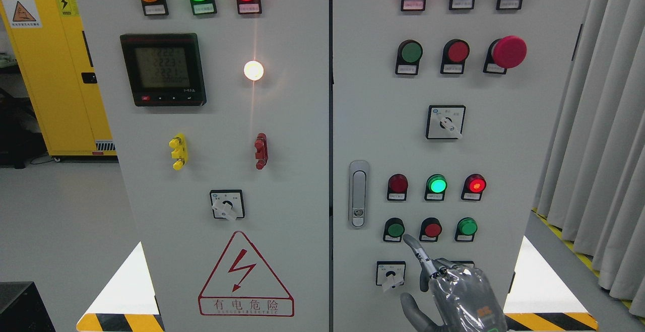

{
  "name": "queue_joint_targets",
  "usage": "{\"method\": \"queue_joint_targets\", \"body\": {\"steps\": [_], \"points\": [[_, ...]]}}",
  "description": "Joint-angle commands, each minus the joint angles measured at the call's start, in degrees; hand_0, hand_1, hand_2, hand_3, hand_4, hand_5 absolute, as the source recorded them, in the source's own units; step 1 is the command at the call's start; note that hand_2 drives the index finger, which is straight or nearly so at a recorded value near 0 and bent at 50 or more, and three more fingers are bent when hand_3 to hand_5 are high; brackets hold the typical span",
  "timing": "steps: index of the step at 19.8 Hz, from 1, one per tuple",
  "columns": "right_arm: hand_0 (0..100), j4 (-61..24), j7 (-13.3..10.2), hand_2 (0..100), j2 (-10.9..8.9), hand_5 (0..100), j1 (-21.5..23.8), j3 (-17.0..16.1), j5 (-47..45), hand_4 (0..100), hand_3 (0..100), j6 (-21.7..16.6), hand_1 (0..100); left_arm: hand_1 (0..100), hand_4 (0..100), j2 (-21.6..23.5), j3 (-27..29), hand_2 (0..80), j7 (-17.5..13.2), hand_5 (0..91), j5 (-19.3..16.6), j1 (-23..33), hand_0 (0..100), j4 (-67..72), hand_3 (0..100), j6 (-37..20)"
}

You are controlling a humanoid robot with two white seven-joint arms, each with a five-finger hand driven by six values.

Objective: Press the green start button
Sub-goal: 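Raise the right hand toward the lower green push button on the cabinet, then press the green push button with the right hand's extended finger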

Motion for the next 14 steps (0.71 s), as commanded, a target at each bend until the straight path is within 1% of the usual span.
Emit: {"method": "queue_joint_targets", "body": {"steps": [1, 3, 6, 14], "points": [[50, 5.0, 0.0, 1, 1.84, 80, -2.2, 1.4, 0.5, 77, 76, 0.1, 79, 56, 0, 0.0, 0.0, 0.0, 0.0, 0.0, 0.0, 0.0, 12, 0.0, 0, 0.0], [51, 5.4, 0.0, 1, 1.84, 80, -2.4, 2.1, 0.5, 77, 76, 0.2, 79, 56, 0, 0.0, 0.0, 0.0, 0.0, 0.0, 0.0, 0.0, 12, 0.0, 0, 0.0], [50, 6.6, 0.0, 1, 1.84, 80, -2.7, 2.3, 0.5, 77, 76, 0.6, 78, 56, 0, 0.0, 0.0, 0.0, 0.0, 0.0, 0.0, 0.0, 12, 0.0, 0, 0.0], [49, 7.9, 0.1, 0, 1.84, 80, -3.7, 1.8, 0.2, 77, 76, 0.8, 77, 56, 0, 0.0, 0.0, 0.0, 0.0, 0.0, 0.0, 0.0, 12, 0.0, 0, 0.0]]}}
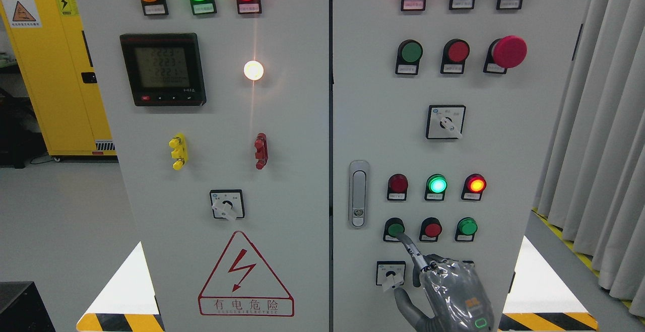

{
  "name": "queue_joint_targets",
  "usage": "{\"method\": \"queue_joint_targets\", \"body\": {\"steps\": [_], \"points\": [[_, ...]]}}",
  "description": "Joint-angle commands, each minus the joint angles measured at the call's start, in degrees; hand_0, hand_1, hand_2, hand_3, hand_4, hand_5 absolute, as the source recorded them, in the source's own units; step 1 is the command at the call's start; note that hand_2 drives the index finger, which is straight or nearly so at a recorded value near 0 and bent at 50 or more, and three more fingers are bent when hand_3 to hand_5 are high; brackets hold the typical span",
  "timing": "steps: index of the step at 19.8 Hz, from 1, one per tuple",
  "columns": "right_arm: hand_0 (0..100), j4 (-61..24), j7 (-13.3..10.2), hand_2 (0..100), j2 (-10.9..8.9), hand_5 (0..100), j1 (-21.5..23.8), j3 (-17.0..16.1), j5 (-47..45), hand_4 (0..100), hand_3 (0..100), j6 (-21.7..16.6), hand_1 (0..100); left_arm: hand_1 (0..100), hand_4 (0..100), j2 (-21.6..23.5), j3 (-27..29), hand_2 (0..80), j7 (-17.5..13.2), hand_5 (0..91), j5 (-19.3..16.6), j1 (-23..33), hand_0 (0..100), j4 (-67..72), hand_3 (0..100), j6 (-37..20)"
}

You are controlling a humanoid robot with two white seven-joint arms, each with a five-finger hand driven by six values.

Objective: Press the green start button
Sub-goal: 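Press the green push button with the right hand's extended finger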

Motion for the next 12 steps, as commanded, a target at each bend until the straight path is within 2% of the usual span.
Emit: {"method": "queue_joint_targets", "body": {"steps": [1, 5, 12], "points": [[49, 2.9, 0.1, 0, 1.76, 80, -0.9, 0.3, -0.3, 77, 76, 0.1, 77, 56, 0, 0.0, 0.0, 0.0, 0.0, 0.0, 0.0, 0.0, 12, 0.0, 0, 0.0], [48, 2.8, 1.8, 0, 1.76, 80, -1.1, 0.1, -0.7, 77, 76, 1.4, 77, 56, 0, 0.0, 0.0, 0.0, 0.0, 0.0, 0.0, 0.0, 12, 0.0, 0, 0.0], [49, 2.5, 1.8, 0, 1.76, 80, -1.8, 0.0, -0.8, 77, 77, 1.4, 77, 56, 0, 0.0, 0.0, 0.0, 0.0, 0.0, 0.0, 0.1, 12, 0.0, 0, 0.0]]}}
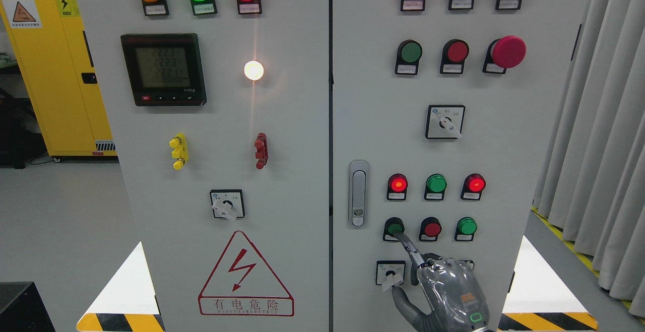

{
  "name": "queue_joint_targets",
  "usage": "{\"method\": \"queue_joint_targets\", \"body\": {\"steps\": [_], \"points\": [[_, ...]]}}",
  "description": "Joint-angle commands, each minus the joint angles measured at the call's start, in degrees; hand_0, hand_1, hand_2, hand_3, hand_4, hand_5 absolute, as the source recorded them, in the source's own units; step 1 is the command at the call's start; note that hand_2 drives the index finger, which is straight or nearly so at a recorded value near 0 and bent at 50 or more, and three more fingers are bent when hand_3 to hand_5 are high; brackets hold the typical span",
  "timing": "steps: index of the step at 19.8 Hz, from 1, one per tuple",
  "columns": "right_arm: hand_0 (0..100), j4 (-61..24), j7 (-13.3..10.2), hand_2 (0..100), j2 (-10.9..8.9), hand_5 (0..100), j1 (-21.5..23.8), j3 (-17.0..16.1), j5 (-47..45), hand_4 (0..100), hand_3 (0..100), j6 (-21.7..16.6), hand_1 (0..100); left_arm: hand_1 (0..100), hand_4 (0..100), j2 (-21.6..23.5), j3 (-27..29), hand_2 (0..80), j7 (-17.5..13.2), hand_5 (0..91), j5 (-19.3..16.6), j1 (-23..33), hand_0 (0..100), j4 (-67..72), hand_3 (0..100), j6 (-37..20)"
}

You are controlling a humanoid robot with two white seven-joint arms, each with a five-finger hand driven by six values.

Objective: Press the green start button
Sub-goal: 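Press the green push button with the right hand's extended finger, then pull the right hand back down away from the button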

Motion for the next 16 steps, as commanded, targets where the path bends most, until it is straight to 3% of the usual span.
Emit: {"method": "queue_joint_targets", "body": {"steps": [1, 12, 16], "points": [[49, 0.6, 0.2, 0, 1.76, 80, -0.5, 0.0, -0.2, 77, 77, 0.2, 77, 56, 0, 0.0, 0.0, 0.0, 0.0, 0.0, 0.0, 0.0, 12, 0.0, 0, 0.0], [51, -3.3, -0.9, 0, 2.20, 79, 2.1, 0.8, -1.7, 76, 76, -0.2, 76, 56, 0, 0.0, 0.0, 0.0, 0.0, 0.0, 0.0, 0.0, 12, 0.0, 0, 0.0], [52, -5.4, -3.7, 0, 2.20, 79, 2.4, 1.7, -4.9, 76, 76, -0.2, 75, 56, 0, 0.0, 0.0, 0.0, 0.0, 0.0, 0.0, 0.0, 12, 0.0, 0, 0.0]]}}
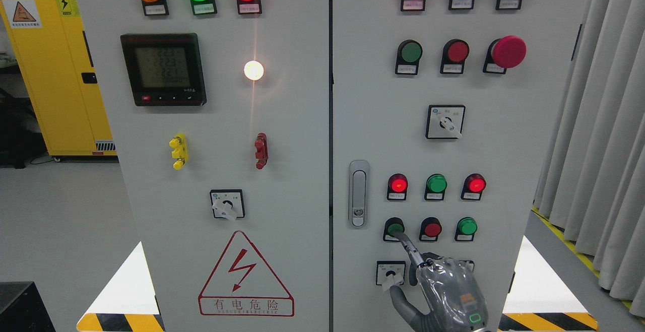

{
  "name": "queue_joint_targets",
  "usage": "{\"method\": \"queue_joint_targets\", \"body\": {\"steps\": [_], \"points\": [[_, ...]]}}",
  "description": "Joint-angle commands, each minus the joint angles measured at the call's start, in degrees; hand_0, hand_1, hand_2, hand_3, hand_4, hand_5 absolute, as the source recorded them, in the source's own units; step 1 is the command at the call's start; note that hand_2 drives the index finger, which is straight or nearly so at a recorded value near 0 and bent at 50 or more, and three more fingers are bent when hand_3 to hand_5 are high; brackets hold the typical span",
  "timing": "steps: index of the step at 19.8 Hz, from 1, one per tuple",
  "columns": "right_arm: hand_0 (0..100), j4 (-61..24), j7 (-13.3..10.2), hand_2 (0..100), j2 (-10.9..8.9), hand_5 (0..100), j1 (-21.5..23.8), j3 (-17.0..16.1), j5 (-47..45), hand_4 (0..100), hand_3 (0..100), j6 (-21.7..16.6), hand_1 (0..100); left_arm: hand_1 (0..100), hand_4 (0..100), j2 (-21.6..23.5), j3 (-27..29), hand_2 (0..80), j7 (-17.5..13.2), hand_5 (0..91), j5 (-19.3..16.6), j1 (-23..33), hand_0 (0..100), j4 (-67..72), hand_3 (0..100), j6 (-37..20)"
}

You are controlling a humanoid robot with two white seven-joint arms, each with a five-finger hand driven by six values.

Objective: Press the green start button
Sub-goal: 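Pull the right hand back down away from the button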

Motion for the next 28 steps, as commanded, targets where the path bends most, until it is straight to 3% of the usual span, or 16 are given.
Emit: {"method": "queue_joint_targets", "body": {"steps": [1, 5, 6, 9, 10, 13, 14, 15, 23, 28], "points": [[52, -3.9, -2.1, 0, 1.34, 79, 1.3, 1.5, -3.6, 75, 76, -0.3, 75, 56, 0, 0.0, 0.0, 0.0, 0.0, 0.0, 0.0, 0.0, 12, 0.0, 0, 0.0], [52, -4.8, -3.3, 1, 1.43, 78, 3.0, 3.0, -10.7, 74, 76, -0.5, 73, 56, 0, 0.0, 0.0, 0.0, 0.0, 0.0, 0.0, 0.0, 12, 0.0, 0, 0.0], [53, -5.1, -3.2, 1, 1.43, 74, 3.4, 3.4, -13.7, 75, 77, -0.4, 72, 56, 0, 0.0, 0.0, 0.0, 0.0, 0.0, 0.0, 0.0, 12, 0.0, 0, 0.0], [50, -5.5, -2.5, 2, 1.34, 55, 4.8, 4.8, -28.8, 61, 61, -0.7, 71, 56, 0, 0.0, 0.0, 0.0, 0.0, 0.0, 0.0, 0.0, 12, 0.0, 0, 0.0], [49, -6.0, -2.0, 2, 1.34, 38, 5.3, 5.3, -34.3, 46, 46, -0.7, 71, 56, 0, 0.0, 0.0, 0.0, 0.0, 0.0, 0.0, 0.0, 12, 0.0, 0, 0.0], [47, -7.8, -0.9, 2, 1.08, 25, 7.9, 6.6, -45.8, 30, 29, -0.5, 70, 56, 0, 0.0, 0.0, 0.0, 0.0, 0.0, 0.0, 0.0, 12, 0.0, 0, 0.0], [47, -8.0, -0.5, 2, 1.08, 24, 8.9, 6.6, -47.8, 31, 29, -0.5, 70, 56, 0, 0.0, 0.0, 0.0, 0.0, 0.0, 0.0, 0.0, 12, 0.0, 0, 0.0], [48, -8.1, -0.3, 0, 1.08, 19, 9.9, 6.6, -49.5, 24, 20, -0.6, 68, 56, 0, 0.0, 0.0, 0.0, 0.0, 0.0, 0.0, 0.0, 12, 0.0, 0, 0.0], [59, -10.0, 1.2, 0, 0.90, 11, 15.7, 7.3, -57.3, 12, 8, -2.0, 59, 56, 0, 0.0, 0.0, 0.0, 0.0, 0.0, 0.0, 0.0, 12, 0.0, 0, 0.0], [52, -10.1, 1.3, 0, 0.81, 10, 16.5, 8.1, -57.4, 11, 7, -2.4, 58, 56, 0, 0.0, 0.0, 0.0, 0.0, 0.0, 0.0, 0.0, 12, 0.0, 0, 0.0]]}}
